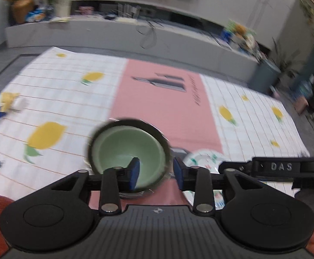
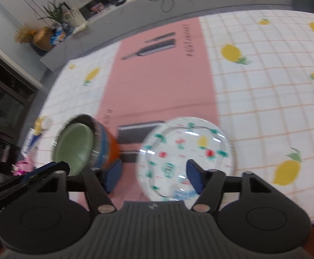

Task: Organize plates and bowls
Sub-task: 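Open both tools off the plate and close them on the bowl stack rim, then lift the bowl stack with both tools and carry it over the Fruity plate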

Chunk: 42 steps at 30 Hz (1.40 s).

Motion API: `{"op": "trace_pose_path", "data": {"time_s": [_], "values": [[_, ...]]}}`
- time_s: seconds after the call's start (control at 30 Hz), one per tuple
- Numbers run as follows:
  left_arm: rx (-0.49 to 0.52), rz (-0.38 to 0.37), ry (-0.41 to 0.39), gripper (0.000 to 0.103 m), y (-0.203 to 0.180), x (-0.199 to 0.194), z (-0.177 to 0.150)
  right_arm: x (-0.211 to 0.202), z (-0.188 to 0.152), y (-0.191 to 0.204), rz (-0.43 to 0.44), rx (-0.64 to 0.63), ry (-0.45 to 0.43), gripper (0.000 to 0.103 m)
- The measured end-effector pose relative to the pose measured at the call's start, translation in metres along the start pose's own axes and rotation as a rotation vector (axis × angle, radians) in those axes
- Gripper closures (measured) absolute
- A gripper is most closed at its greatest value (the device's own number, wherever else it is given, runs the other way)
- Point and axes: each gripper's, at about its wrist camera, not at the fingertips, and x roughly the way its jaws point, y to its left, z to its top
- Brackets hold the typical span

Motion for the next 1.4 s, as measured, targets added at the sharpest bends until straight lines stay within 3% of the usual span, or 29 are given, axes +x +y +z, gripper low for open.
{"op": "trace_pose_path", "data": {"time_s": [0.07, 0.13, 0.23, 0.37, 0.5, 0.67, 1.03, 1.27, 1.4], "values": [[-0.043, 0.014, -0.018, 0.048, 0.016, -0.002, 0.005, 0.006, 0.004, 0.012, 0.029, 0.007, 0.013, 0.024], [-0.108, 0.032, -0.022, 0.047, 0.033, 0.0, 0.007, 0.015, 0.008, 0.022, 0.07, 0.016, 0.036, 0.022], [-0.265, 0.051, -0.008, 0.047, 0.063, 0.01, 0.003, 0.033, 0.01, 0.035, 0.11, 0.04, 0.083, 0.021], [-0.472, -0.022, 0.042, 0.047, 0.098, 0.031, -0.01, 0.062, 0.011, 0.043, 0.102, 0.086, 0.14, 0.021], [-0.548, -0.027, 0.073, 0.044, 0.114, 0.047, -0.019, 0.085, 0.009, 0.047, 0.08, 0.116, 0.178, 0.024], [-0.594, -0.038, 0.091, 0.044, 0.124, 0.061, -0.02, 0.101, 0.009, 0.048, 0.095, 0.135, 0.209, 0.033], [-0.577, -0.061, 0.154, 0.044, 0.123, 0.094, -0.024, 0.126, 0.014, 0.038, 0.106, 0.182, 0.256, 0.035], [-0.581, -0.095, 0.163, 0.053, 0.123, 0.103, -0.025, 0.136, 0.013, 0.033, 0.142, 0.192, 0.285, 0.054], [-0.553, -0.081, 0.168, 0.054, 0.12, 0.103, -0.023, 0.137, 0.014, 0.033, 0.145, 0.176, 0.285, 0.054]]}}
